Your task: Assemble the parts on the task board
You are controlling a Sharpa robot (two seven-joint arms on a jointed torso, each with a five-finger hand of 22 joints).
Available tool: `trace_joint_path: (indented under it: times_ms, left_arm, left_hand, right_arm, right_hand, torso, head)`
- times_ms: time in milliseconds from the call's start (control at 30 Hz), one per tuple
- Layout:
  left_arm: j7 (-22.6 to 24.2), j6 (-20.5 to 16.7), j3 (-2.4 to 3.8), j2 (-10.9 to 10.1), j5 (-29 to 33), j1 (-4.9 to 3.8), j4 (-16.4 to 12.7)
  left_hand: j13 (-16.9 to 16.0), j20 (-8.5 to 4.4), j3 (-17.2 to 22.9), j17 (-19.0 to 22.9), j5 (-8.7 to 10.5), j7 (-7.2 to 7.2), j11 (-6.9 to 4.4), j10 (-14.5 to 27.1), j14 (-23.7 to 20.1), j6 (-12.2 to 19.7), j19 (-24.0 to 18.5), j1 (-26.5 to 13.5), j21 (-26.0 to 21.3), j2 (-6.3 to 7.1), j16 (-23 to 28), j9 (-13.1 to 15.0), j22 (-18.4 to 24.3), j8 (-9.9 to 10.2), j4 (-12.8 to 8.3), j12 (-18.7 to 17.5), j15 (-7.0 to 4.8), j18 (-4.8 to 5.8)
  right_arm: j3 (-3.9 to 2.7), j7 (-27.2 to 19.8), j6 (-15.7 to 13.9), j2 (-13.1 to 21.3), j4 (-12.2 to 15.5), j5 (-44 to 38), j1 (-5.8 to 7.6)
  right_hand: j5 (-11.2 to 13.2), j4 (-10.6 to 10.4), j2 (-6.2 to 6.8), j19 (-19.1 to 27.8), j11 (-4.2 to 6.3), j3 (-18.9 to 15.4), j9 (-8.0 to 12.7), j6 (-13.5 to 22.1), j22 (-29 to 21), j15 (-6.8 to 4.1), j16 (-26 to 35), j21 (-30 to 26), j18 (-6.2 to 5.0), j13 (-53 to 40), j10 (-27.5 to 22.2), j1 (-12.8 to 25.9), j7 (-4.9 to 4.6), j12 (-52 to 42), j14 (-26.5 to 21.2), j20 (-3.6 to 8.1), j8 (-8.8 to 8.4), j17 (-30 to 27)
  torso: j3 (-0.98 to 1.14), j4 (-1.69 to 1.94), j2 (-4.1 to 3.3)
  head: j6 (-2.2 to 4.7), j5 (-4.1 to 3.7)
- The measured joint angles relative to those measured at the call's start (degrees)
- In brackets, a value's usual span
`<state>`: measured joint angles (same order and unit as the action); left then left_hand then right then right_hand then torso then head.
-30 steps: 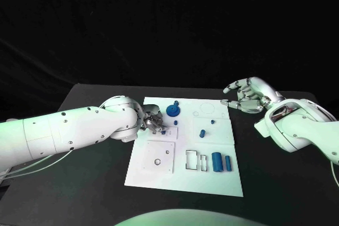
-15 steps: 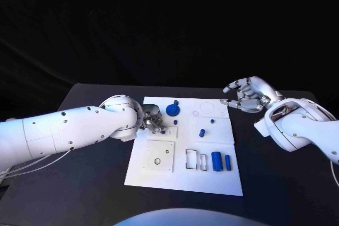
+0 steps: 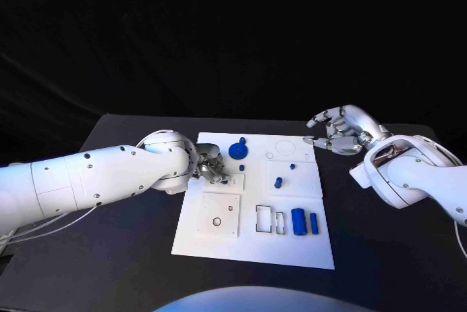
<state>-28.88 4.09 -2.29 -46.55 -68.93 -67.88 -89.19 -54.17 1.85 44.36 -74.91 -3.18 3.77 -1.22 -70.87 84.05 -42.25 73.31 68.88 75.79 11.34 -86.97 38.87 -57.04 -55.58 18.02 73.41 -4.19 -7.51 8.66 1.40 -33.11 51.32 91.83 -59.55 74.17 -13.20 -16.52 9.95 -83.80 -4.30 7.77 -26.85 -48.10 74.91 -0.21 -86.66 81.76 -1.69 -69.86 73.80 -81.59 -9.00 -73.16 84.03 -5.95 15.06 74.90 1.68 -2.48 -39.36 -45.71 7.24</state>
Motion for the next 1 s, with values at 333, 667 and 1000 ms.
trace_joint_path:
  times_ms: [333, 667, 1000]
  left_arm:
    - [0.0, 0.1, 0.02, 0.0, 0.0, 0.00, 0.1]
    - [-0.1, 0.4, 0.03, 0.5, 0.1, -0.03, 0.7]
    - [-0.2, 0.6, 0.04, 0.8, 0.3, -0.04, 1.2]
  left_hand:
    - [0.1, 0.00, 0.1, 0.0, 0.00, -0.18, 0.00, 0.0, 0.0, -0.2, 0.0, -0.2, 0.0, 0.21, 0.0, 0.0, 0.0, 0.0, 0.1, 0.0, 0.00, 0.00]
    - [-0.4, 0.00, 1.0, 0.0, 0.01, -0.64, -0.10, -0.5, 0.0, -1.1, 0.4, -1.5, 0.3, 0.88, 0.0, 0.3, -0.5, -0.3, -0.4, 0.3, 0.00, 0.91]
    - [-1.2, -0.20, 4.2, 0.0, 0.18, -1.35, -0.61, -1.0, 0.0, -2.1, 0.6, -5.6, 0.5, 1.74, 0.0, 0.5, -1.1, -0.3, -3.9, 0.6, -0.43, 0.90]
  right_arm:
    - [0.00, 0.0, 0.0, 0.0, 0.0, 0.0, -0.04]
    - [0.00, 0.0, 0.0, -0.1, 0.0, 0.0, -0.09]
    - [0.00, 0.0, 0.0, 0.0, 0.0, 0.0, -0.11]
  right_hand:
    - [0.0, 0.0, 0.00, 0.0, 0.00, 0.0, 0.1, 0.0, 0.0, 0.00, 0.0, 0.0, 0.00, 0.1, 0.0, 0.0, 0.00, 0.0, 0.0, 0.00, 0.00, 0.0]
    - [0.0, 0.0, 0.00, 0.0, 0.00, 0.0, 0.1, 0.0, 0.0, 0.00, 0.0, 0.0, 0.00, 0.1, 0.0, 0.0, 0.00, 0.0, 0.0, 0.00, 0.00, 0.0]
    - [0.0, 0.0, -0.24, 0.0, 0.00, 0.0, 0.1, 0.0, 0.0, 0.00, 0.0, 0.0, 0.00, 0.1, 0.0, 0.2, 0.00, 0.0, 0.0, 0.00, 0.00, 0.0]
  torso:
    - [-0.01, -0.02, -0.02]
    - [-0.02, -0.01, -0.02]
    - [-0.01, -0.03, 0.01]
  head:
    - [-0.05, -0.08]
    - [-0.30, -0.29]
    - [-0.53, -0.44]
